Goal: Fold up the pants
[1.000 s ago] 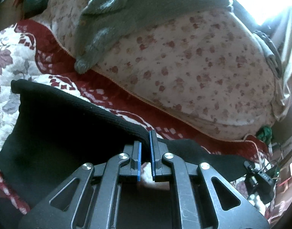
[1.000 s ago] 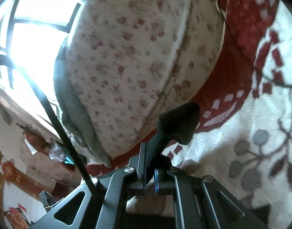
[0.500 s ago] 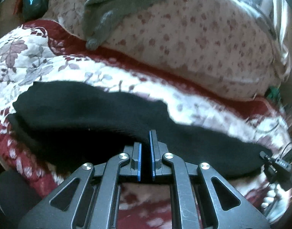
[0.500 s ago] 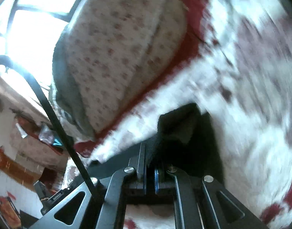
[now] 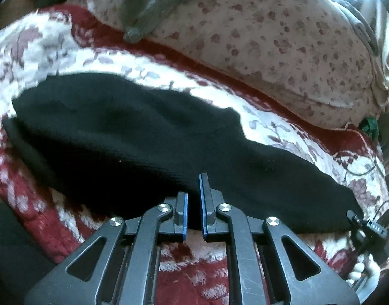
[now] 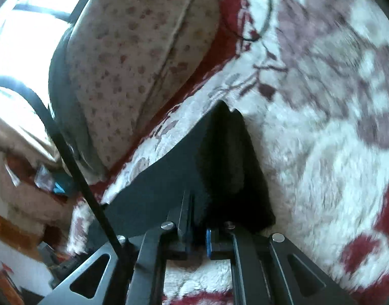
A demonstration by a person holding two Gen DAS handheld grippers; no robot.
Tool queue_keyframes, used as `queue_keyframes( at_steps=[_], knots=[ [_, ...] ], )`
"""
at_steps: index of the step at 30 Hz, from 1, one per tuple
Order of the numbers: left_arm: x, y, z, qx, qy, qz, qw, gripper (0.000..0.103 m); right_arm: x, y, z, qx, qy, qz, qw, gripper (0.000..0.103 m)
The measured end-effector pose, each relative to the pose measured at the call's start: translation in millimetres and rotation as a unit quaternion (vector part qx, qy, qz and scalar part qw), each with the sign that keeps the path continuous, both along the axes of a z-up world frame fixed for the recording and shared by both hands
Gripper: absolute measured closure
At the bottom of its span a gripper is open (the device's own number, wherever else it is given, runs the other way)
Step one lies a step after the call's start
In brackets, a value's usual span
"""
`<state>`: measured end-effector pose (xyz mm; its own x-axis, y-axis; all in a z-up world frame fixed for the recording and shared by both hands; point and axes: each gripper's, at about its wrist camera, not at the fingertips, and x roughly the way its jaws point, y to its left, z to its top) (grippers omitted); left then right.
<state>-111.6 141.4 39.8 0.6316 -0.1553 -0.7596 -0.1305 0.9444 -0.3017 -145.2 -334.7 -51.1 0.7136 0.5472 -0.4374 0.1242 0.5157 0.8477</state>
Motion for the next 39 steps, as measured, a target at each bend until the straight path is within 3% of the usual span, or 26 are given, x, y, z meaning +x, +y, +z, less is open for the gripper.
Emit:
queue_keyframes(
  at_steps=[2,4,7,9,15,18,24,26,30,36,39],
  knots=[
    [-3,6,1,-0.015,-0.001,0.001,0.9999,0.093,-5,-4,7,-0.017,0.011,-0.006,1.0,0.088],
    [-10,16,8,-0.025,-0.004,0.007,0.9997,0.082,-12,-7,17,-0.04,0.016,-0.008,0.999,0.083],
    [-25,36,23,-0.029,-0.024,0.026,0.9989,0.067,-24,-3,42,-0.058,-0.012,0.014,0.998,0.077],
    [-34,53,30,-0.025,-0.035,0.049,0.9979,0.057,-25,10,58,-0.067,-0.042,0.044,0.996,0.065],
    [-50,120,38,-0.045,-0.028,0.118,0.9916,0.055,4,101,90,-0.052,-0.119,0.176,0.976,0.064],
    [-51,145,32,-0.051,-0.014,0.143,0.9883,0.054,21,170,101,-0.072,-0.144,0.251,0.955,0.064],
    [-44,172,17,-0.082,0.008,0.163,0.9832,0.054,37,297,120,-0.151,-0.203,0.37,0.894,0.063],
    [-39,176,14,-0.086,0.013,0.165,0.9824,0.054,36,333,124,-0.164,-0.222,0.4,0.874,0.057],
    [-24,182,5,-0.09,0.028,0.165,0.9818,0.054,38,376,126,-0.187,-0.247,0.43,0.848,0.055],
    [-10,188,0,-0.081,0.03,0.166,0.9824,0.05,32,417,126,-0.289,-0.289,0.44,0.8,0.054],
    [-2,193,-2,-0.083,0.034,0.166,0.982,0.05,32,426,123,-0.317,-0.298,0.44,0.786,0.054]
  ],
)
